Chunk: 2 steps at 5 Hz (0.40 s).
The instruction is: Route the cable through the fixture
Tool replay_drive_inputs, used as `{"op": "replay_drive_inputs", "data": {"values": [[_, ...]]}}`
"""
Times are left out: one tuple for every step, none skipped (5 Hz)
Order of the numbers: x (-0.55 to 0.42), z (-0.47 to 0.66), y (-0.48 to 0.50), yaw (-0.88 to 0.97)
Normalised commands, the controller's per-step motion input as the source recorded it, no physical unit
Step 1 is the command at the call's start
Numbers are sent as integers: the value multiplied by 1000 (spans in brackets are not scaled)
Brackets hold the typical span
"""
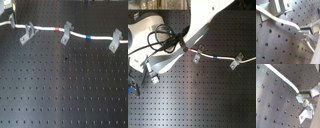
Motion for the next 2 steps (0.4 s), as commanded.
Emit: {"op": "replay_drive_inputs", "data": {"values": [[126,-381,-476,0],[103,-372,-540,0]]}}
